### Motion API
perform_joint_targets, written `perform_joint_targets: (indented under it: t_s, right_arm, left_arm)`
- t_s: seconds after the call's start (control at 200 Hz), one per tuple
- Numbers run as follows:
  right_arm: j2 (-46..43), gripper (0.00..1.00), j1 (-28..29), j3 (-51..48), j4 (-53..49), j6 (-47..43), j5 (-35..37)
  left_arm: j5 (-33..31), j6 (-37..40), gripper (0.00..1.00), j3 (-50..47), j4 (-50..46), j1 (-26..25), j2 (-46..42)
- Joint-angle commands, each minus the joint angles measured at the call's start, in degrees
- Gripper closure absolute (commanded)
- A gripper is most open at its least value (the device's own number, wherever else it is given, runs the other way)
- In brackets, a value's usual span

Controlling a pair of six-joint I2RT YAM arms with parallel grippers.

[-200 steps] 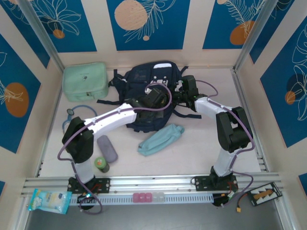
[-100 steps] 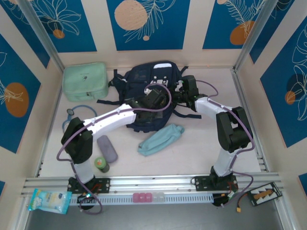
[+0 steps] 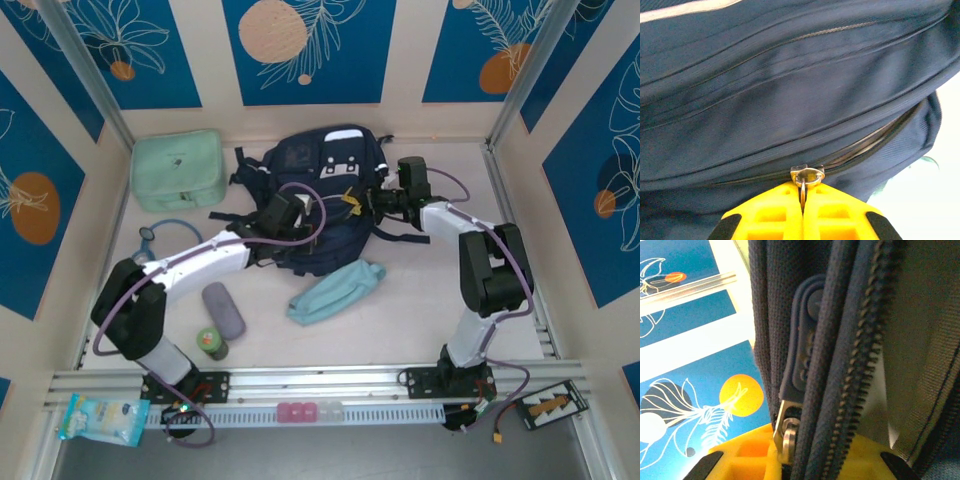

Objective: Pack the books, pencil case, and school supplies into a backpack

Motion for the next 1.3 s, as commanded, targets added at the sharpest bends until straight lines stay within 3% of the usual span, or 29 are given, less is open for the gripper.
perform_joint_targets:
  t_s: [0.0, 0.135, 0.245, 0.36, 0.515, 0.735, 0.99, 1.295]
  right_arm:
    - [-3.2, 0.9, -3.8, -0.2, 0.8, -2.0, 3.0]
    - [-3.9, 0.87, -3.6, -0.1, -0.4, -2.4, 2.8]
    - [-4.2, 0.73, -1.7, -0.7, -0.4, -0.9, 3.3]
    - [-4.8, 0.51, 1.2, -2.2, 0.1, 1.8, 4.8]
    - [-5.4, 0.43, 5.7, -1.6, -4.2, 3.4, 8.4]
    - [-5.7, 0.46, 9.1, -1.5, -10.2, 6.2, 16.5]
    - [-8.9, 0.76, 7.2, -2.7, -9.9, 5.2, 19.3]
    - [-13.0, 0.85, 0.4, -1.4, -12.3, -1.5, 14.7]
  left_arm:
    - [3.9, 3.8, 1.0, -2.9, 2.9, 2.2, -3.0]
    - [7.1, 6.1, 1.0, -0.8, 3.2, 2.5, -2.4]
    - [9.8, 7.0, 1.0, 3.3, 3.2, 1.7, -0.5]
    - [11.2, 7.6, 1.0, 7.2, 3.1, 0.3, 1.7]
    - [13.0, 8.1, 1.0, 10.3, 3.6, -1.2, 4.0]
    - [14.0, 8.0, 1.0, 11.4, 5.1, -2.0, 6.4]
    - [10.8, 11.6, 1.0, 8.6, 1.2, -1.2, 4.7]
    - [16.6, 20.5, 1.0, -0.7, -3.9, 9.1, 0.7]
